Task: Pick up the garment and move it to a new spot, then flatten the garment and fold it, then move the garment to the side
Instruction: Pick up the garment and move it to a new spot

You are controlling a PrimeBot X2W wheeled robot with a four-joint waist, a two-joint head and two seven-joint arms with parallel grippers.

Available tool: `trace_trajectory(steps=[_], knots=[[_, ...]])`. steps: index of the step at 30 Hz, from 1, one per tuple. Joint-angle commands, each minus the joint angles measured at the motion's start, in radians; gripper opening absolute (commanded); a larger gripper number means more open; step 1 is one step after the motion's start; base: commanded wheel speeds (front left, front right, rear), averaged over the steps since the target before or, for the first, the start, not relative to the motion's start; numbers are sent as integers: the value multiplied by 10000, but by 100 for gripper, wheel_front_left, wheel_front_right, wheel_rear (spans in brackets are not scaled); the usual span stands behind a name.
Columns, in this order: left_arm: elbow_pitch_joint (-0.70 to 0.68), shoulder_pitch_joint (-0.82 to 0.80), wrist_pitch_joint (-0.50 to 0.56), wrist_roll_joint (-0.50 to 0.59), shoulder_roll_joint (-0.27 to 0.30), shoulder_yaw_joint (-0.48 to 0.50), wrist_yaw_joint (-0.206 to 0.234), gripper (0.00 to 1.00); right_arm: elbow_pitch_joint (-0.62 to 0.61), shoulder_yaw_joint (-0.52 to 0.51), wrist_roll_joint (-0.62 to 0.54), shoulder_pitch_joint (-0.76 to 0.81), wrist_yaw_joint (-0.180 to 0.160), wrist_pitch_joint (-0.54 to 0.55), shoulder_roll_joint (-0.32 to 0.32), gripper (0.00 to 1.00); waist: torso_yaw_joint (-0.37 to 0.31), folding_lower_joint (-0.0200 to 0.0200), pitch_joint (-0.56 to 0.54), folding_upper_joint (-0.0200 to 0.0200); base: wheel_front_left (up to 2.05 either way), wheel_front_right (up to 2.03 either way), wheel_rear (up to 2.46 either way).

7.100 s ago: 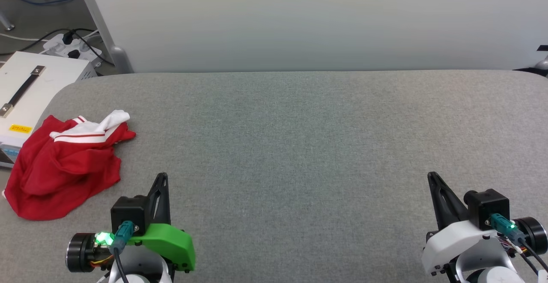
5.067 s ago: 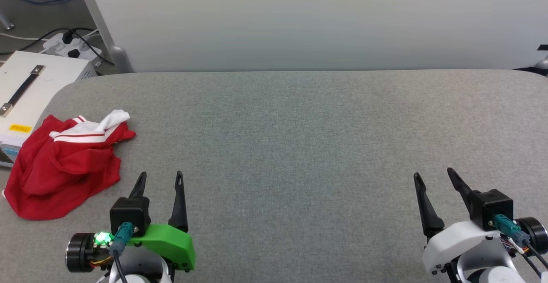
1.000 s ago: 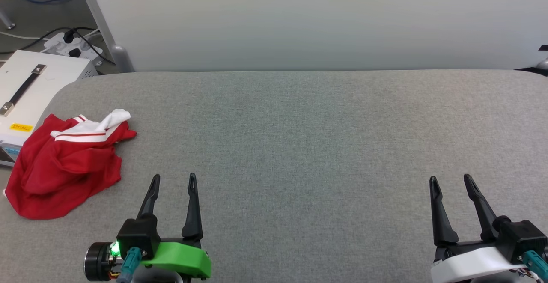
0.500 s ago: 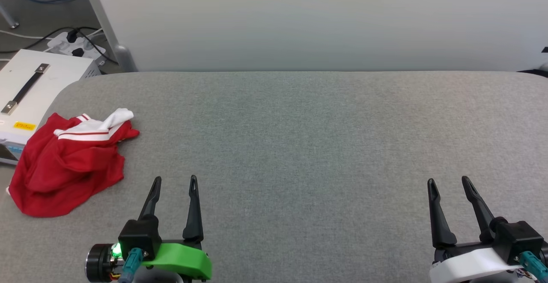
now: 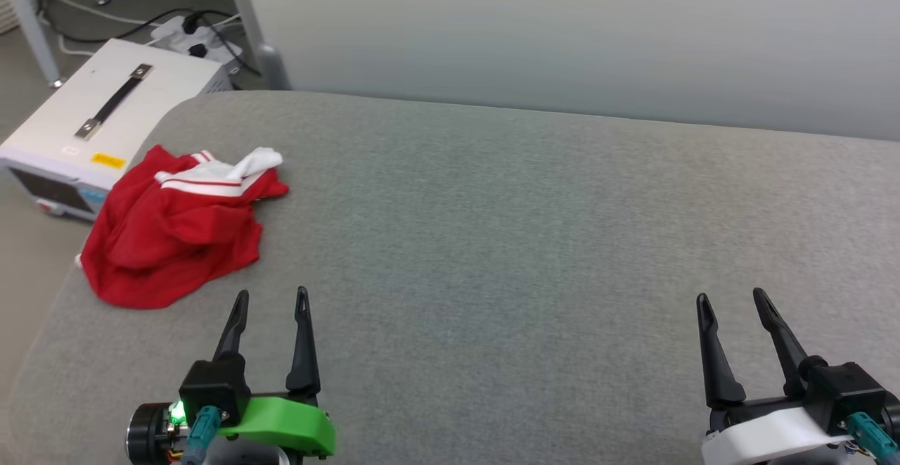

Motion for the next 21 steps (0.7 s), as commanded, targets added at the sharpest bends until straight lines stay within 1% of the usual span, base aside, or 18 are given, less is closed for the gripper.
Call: trace_trajectory(steps=[1,14,21], knots=[[-5,-117,-59,-30,-42,87,-12,100,-56,23,-46,-66,-9,-49,-16,100,554,0,158,0,0,0,0],[-49,-301,-59,-315,-42,528,26,100,-279,73,-229,-319,-9,-49,-16,100,2351,0,560,0,0,0,0],[-106,-286,-59,-481,-42,774,80,100,-329,123,-312,-409,-9,-49,-16,100,2983,0,663,0,0,0,0]])
